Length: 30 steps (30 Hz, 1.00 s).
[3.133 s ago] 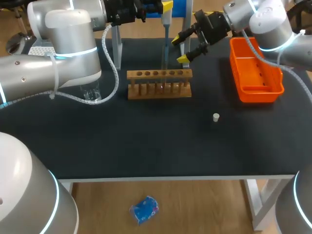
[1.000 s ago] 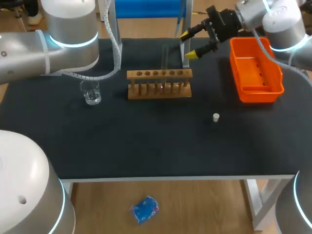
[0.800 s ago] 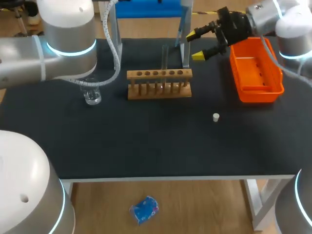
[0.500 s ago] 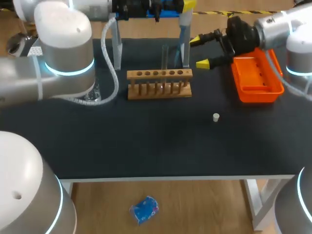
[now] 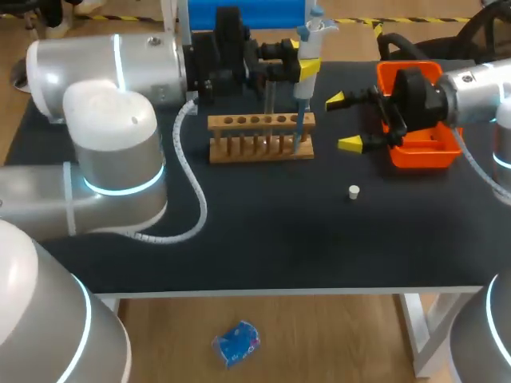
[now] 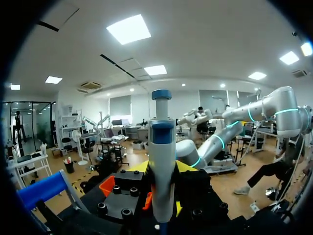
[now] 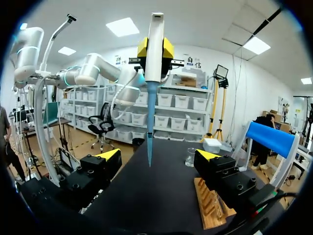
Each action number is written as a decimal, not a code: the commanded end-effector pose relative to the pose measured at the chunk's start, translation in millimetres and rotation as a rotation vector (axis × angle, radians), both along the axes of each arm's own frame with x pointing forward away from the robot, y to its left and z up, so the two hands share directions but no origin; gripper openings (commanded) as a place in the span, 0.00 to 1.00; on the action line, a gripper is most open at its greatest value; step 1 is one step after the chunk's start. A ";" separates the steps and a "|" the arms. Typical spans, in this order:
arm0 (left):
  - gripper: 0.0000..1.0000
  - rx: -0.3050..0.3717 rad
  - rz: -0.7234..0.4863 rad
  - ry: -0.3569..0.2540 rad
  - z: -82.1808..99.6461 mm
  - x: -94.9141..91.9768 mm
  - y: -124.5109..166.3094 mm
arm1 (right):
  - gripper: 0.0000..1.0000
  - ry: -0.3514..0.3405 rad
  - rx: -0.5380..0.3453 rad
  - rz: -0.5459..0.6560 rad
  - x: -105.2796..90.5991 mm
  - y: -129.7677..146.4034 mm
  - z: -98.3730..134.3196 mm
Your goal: Invert the test tube, pick up the pipette, mount the tip to pipette, aspirate from beaker and dispense into the tube, eject the tip, return the pipette, and cap with the stopper.
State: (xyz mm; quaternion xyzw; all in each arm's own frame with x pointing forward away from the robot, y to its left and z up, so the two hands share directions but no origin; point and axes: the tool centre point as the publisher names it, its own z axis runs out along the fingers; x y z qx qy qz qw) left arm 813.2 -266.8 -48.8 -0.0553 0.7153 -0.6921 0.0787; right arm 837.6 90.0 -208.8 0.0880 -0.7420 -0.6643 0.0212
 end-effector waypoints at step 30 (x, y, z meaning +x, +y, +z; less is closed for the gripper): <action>0.00 -0.070 0.016 0.012 -80.9 -7.8 -8.0 | 1.00 0.074 0.037 -0.045 -27.3 -2.7 -21.9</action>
